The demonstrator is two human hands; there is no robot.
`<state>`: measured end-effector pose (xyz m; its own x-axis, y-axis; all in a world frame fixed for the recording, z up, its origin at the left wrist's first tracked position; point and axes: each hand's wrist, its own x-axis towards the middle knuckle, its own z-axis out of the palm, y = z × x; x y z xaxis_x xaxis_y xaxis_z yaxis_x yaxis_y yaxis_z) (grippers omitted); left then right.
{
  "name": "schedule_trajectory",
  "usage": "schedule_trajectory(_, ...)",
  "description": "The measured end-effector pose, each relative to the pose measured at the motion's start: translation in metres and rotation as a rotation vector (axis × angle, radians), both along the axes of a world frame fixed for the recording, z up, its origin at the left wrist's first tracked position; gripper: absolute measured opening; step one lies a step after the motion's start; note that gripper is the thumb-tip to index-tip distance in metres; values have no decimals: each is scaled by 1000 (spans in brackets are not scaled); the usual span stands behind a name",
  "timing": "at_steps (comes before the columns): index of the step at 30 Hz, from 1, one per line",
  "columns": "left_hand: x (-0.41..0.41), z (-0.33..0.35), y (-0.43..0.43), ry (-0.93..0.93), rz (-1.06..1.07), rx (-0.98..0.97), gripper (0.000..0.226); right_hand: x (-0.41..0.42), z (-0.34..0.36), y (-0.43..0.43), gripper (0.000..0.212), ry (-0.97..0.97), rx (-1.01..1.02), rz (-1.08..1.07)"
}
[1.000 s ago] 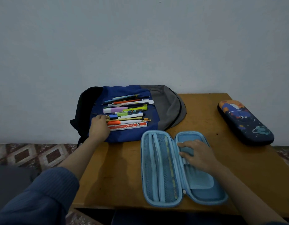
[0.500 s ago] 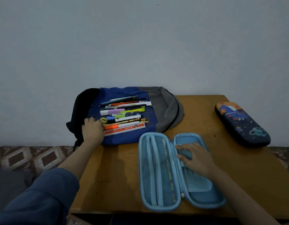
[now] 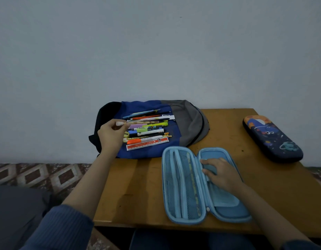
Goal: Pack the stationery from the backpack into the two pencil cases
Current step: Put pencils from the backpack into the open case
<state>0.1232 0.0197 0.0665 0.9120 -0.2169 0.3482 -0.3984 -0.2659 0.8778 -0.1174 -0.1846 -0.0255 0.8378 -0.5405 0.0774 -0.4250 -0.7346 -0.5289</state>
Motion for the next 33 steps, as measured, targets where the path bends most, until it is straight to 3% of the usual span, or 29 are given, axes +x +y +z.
schedule_trajectory(5, -22, 13, 0, 133, -75, -234, 12, 1, 1, 2, 37, 12, 13, -19)
schedule_trajectory(9, -47, 12, -3, 168, -79, -309, 22, 0, 1, 3, 38, 29, 9, -12)
schedule_trajectory(12, -58, -2, -2, 162, -127, -264, 34, 1, 2, 3, 38, 42, 8, -12)
schedule_trajectory(18, -72, -27, -7, 192, -119, -196, 36, 0, 3, 4, 39, 74, -9, -16)
schedule_trajectory(21, -77, -35, -13, 294, -130, -195, 34, -1, 3, 5, 39, 80, -16, -22)
schedule_trajectory(28, -93, -53, -27, 515, -305, 73, 42, 0, 3, 6, 39, 89, -22, -28)
schedule_trajectory(31, -99, -55, -34, 457, -278, 217, 56, 0, 3, 6, 39, 92, -20, -24)
schedule_trajectory(33, -101, -54, -37, 390, -248, 399, 49, 0, 3, 6, 39, 91, -21, -24)
